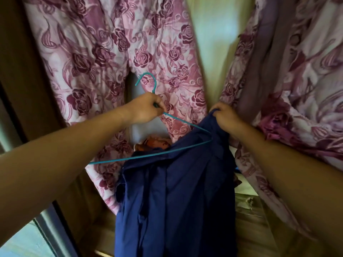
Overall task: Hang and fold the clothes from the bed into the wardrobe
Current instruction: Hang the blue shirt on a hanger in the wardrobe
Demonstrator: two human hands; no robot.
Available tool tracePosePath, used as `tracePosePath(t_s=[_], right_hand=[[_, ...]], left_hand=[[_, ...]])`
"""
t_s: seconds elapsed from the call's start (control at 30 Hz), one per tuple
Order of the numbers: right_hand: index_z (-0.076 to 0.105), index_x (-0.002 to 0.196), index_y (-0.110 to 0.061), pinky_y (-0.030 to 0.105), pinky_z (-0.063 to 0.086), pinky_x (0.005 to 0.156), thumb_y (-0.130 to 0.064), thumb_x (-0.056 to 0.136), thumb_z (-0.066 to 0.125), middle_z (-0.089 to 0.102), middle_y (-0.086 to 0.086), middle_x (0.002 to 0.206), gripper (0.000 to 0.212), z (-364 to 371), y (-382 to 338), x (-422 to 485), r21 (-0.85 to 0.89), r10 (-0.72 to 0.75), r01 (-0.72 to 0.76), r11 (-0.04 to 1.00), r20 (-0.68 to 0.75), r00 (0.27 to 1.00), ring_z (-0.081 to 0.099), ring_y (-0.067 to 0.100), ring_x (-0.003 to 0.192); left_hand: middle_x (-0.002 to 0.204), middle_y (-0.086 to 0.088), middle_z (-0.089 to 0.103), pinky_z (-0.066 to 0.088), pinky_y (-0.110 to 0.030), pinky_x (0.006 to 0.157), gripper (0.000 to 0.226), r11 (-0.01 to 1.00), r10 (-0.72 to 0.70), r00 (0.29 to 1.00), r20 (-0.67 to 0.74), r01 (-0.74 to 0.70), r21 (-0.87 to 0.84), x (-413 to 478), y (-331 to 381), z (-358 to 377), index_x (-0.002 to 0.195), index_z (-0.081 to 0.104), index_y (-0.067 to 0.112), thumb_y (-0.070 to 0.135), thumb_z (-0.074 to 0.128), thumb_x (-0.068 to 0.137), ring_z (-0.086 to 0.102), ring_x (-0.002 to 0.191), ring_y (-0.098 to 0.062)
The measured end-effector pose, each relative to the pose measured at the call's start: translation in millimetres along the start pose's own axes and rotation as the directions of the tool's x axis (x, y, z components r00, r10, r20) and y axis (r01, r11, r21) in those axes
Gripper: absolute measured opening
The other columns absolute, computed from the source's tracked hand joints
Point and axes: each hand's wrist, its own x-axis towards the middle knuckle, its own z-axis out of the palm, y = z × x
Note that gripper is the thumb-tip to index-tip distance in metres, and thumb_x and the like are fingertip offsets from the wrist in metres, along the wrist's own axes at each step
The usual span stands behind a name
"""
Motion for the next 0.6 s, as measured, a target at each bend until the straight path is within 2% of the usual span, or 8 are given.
tracePosePath(t_s=[0.13,0.23,0.3,0.4,0.47,0.53,0.6], right_hand=[[0.050,0.068,-0.021,0.034,0.039,0.077,0.016,0.085,0.040,0.054,0.005,0.075,0.042,-10.1,10.3,2.2,0.027,-0.002,0.003,1.000,-0.042,0.999,0.051,0.024,0.084],[0.050,0.070,-0.022,0.029,0.039,0.066,0.011,0.091,0.039,0.053,0.005,0.077,0.041,-19.5,12.3,2.4,0.065,0.041,-0.036,0.997,-0.069,0.997,0.050,0.020,0.079],[0.052,0.073,-0.021,0.024,0.039,0.058,0.009,0.093,0.039,0.051,0.001,0.075,0.038,-20.7,9.4,1.6,0.112,0.057,-0.051,0.992,-0.051,0.997,0.048,0.014,0.072],[0.056,0.074,-0.021,0.012,0.040,0.053,0.010,0.093,0.042,0.054,-0.001,0.075,0.039,-16.8,0.6,-3.2,0.189,0.057,-0.052,0.981,-0.022,0.998,0.049,0.007,0.068],[0.057,0.075,-0.018,0.010,0.039,0.056,0.013,0.091,0.042,0.056,0.000,0.077,0.038,-16.1,-1.8,-6.3,0.170,0.023,-0.022,0.985,-0.003,1.000,0.050,0.009,0.073],[0.062,0.089,-0.010,0.019,0.042,0.067,0.013,0.091,0.046,0.058,0.006,0.089,0.027,-15.4,2.0,-8.1,0.084,-0.002,-0.003,0.996,0.059,0.998,0.052,0.015,0.085],[0.062,0.102,-0.011,0.027,0.042,0.076,0.006,0.092,0.055,0.059,0.007,0.098,0.021,-14.2,9.4,-11.2,-0.017,-0.017,0.019,1.000,0.138,0.990,0.053,0.018,0.091]], left_hand=[[0.089,-0.005,0.070,0.046,-0.018,0.073,0.014,0.999,0.017,1.000,0.021,-0.018,0.038,-3.8,2.4,-14.3,0.092,0.074,0.008,0.001,0.062,0.093,0.061,0.083,-0.012],[0.084,-0.002,0.072,0.045,-0.024,0.071,0.014,0.985,0.012,0.995,0.095,-0.028,0.168,-7.8,-3.7,-27.4,0.092,0.076,0.007,0.003,0.062,0.091,0.061,0.078,-0.011],[0.090,-0.006,0.073,0.047,-0.025,0.075,0.014,0.982,-0.009,0.994,0.109,-0.011,0.186,-10.2,-4.5,-19.9,0.094,0.075,0.007,0.003,0.062,0.091,0.063,0.084,-0.015],[0.097,-0.012,0.073,0.050,-0.031,0.086,0.014,0.999,-0.021,0.999,0.027,0.019,0.049,-10.4,-1.2,2.1,0.093,0.074,0.006,0.000,0.061,0.091,0.063,0.090,-0.019],[0.092,-0.009,0.071,0.048,-0.029,0.087,0.014,0.996,-0.027,0.999,-0.048,0.022,-0.090,-7.8,-1.4,11.2,0.093,0.074,0.005,-0.001,0.061,0.092,0.061,0.089,-0.016],[0.084,0.000,0.068,0.047,-0.019,0.082,0.015,0.982,-0.015,0.994,-0.108,-0.006,-0.191,-5.2,-2.6,14.3,0.093,0.074,0.006,-0.001,0.060,0.094,0.060,0.086,-0.013],[0.079,0.005,0.066,0.045,-0.010,0.075,0.018,0.970,0.002,0.989,-0.148,-0.037,-0.240,-4.2,-2.8,18.5,0.090,0.072,0.010,-0.001,0.060,0.094,0.059,0.082,-0.010]])
